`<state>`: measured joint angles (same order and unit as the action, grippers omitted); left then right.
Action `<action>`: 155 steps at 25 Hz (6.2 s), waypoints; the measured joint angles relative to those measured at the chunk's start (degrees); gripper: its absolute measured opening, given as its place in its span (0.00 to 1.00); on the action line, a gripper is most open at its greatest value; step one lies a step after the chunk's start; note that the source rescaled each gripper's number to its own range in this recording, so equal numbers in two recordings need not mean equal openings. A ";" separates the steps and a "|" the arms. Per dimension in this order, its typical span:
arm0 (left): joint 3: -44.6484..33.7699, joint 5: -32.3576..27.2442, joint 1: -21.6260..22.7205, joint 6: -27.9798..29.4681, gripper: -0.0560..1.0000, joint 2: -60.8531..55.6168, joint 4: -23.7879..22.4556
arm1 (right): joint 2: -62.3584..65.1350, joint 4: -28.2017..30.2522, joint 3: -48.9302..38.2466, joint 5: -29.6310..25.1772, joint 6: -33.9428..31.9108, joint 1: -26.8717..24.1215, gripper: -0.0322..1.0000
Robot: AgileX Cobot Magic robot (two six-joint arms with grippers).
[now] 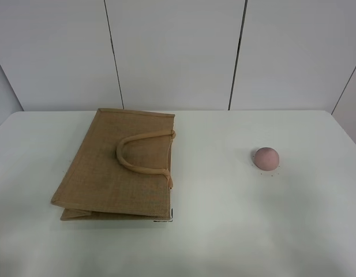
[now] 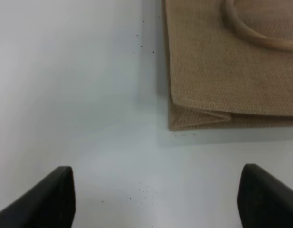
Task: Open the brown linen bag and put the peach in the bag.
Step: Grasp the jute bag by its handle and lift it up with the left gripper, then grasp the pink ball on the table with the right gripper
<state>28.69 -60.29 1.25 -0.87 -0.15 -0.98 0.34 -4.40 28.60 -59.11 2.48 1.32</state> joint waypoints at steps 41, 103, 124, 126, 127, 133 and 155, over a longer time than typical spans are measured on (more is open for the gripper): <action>65.18 1.98 -6.05 5.30 0.98 114.39 6.43 | 0.00 0.00 0.00 0.00 0.00 0.00 1.00; 84.46 -3.63 -18.58 11.81 0.05 132.40 -1.49 | 0.00 0.00 0.00 0.00 0.00 0.00 1.00; 92.86 -6.76 -18.58 5.44 0.05 110.49 -0.86 | -0.13 0.25 0.00 0.00 0.00 0.00 1.00; 92.86 -6.81 -18.58 5.39 0.05 109.57 -0.93 | -0.69 0.25 0.00 0.00 0.00 0.00 1.00; 92.86 -6.81 -18.58 5.39 0.05 109.00 -1.11 | -1.93 0.25 0.06 0.13 0.00 0.00 1.00; 92.86 -6.81 -18.58 5.34 0.05 107.55 -1.85 | -20.82 0.03 3.46 5.72 0.00 0.00 1.00; 92.86 -6.81 -18.58 5.27 0.05 107.55 -1.90 | -115.74 -0.55 56.90 5.54 0.32 2.73 1.00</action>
<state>121.54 -67.10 -17.33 4.41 107.39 -2.88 -115.39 -4.96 85.50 -53.57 2.80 4.05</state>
